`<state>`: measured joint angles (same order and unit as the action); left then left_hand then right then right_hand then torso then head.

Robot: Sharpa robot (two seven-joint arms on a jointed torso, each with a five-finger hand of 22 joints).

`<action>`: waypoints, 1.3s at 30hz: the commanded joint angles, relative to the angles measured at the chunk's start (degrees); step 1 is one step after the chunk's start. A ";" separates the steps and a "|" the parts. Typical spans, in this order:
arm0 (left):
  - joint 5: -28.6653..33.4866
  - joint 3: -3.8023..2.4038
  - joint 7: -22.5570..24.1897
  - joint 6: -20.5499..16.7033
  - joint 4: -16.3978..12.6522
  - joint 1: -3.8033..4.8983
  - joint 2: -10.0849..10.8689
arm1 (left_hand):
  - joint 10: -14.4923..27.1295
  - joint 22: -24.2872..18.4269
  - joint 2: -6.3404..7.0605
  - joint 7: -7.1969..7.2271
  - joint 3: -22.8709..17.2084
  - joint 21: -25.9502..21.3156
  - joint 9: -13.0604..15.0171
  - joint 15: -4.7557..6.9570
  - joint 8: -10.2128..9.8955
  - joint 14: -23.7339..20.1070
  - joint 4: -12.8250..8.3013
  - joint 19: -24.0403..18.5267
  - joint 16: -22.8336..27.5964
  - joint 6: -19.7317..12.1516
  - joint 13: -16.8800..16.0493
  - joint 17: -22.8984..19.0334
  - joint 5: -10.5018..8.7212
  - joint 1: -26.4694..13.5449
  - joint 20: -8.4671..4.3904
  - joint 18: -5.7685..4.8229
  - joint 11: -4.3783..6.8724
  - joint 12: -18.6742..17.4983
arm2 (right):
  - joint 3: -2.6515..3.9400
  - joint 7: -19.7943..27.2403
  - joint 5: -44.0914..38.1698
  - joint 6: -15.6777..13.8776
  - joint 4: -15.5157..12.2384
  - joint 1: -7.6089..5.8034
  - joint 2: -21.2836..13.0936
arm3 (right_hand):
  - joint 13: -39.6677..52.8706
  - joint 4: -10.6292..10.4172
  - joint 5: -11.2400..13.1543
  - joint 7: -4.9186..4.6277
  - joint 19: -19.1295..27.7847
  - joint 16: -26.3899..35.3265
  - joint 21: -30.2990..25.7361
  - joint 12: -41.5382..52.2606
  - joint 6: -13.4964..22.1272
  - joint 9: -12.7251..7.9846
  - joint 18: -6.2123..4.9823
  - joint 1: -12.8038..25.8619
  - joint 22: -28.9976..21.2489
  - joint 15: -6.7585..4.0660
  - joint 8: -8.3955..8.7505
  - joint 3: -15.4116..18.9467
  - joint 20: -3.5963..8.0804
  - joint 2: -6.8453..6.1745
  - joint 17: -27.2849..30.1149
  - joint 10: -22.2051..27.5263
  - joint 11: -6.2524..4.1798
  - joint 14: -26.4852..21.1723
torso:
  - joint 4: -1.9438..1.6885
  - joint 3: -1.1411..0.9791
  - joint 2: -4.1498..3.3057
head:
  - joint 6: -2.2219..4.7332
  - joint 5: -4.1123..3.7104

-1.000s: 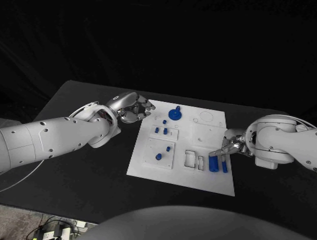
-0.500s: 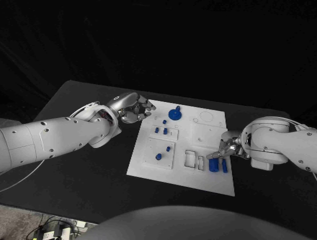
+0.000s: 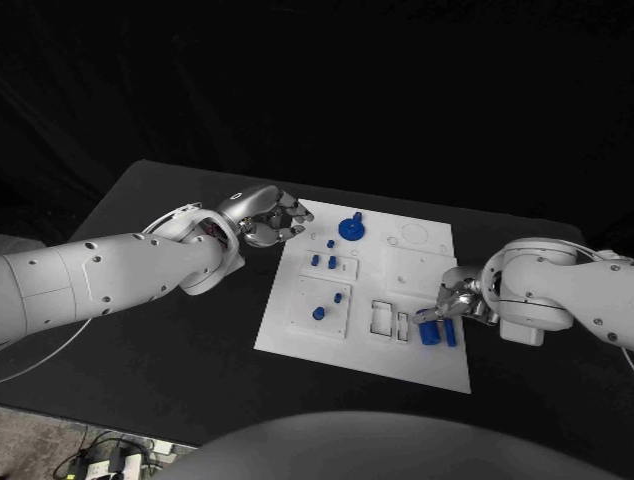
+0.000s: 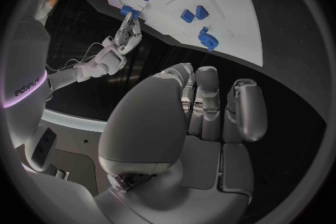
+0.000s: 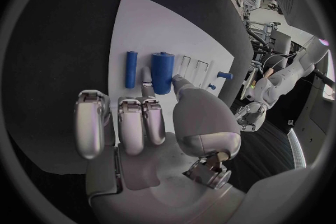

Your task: Assemble the parts on the task board

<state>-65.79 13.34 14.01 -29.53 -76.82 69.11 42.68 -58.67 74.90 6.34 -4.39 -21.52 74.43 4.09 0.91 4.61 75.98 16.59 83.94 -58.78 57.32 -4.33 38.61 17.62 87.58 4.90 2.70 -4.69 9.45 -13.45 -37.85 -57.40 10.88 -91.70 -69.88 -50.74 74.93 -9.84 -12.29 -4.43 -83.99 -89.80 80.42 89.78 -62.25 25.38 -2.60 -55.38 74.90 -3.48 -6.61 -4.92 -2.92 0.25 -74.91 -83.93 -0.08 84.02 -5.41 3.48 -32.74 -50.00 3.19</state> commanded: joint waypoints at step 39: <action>-0.77 -0.03 -1.63 1.81 -0.08 -0.14 0.10 | -0.46 10.76 -0.05 -0.31 -0.85 -0.11 0.04 -0.16 0.27 -0.17 -0.17 -0.11 0.33 -0.03 -0.02 0.01 0.57 0.94 0.42 0.56 -0.10 0.17 | 0.13 0.97 16.24 -4.60 -3.52 -1.54 -1.97 | 15.07 3.44 -22.21 2.64 0.31 -0.20 -2.38 0.22 3.50 20.39 -0.40 0.77 11.10 -1.66 -10.46 -7.92 1.57 -0.41 -15.09 -6.07 -2.03 5.98 | -0.05 -0.01 0.01 | 0.00 0.67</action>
<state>-66.39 13.34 12.45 -28.53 -76.81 68.99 42.88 -58.67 74.90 6.33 -4.38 -22.01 74.44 4.09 0.92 4.61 75.99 16.41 83.93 -58.78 57.32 -4.32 38.62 17.84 88.04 4.90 2.70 -4.69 9.45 -13.31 -37.55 -44.88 6.73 -95.05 -71.40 -52.77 74.91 -9.18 -34.20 -3.10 -83.92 -89.80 78.38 89.78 -60.25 45.68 -2.60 -54.50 74.93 -4.94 -16.84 -9.78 -1.52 -0.56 -74.94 -84.03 -1.63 84.03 -5.41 3.49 -32.71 -50.00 3.76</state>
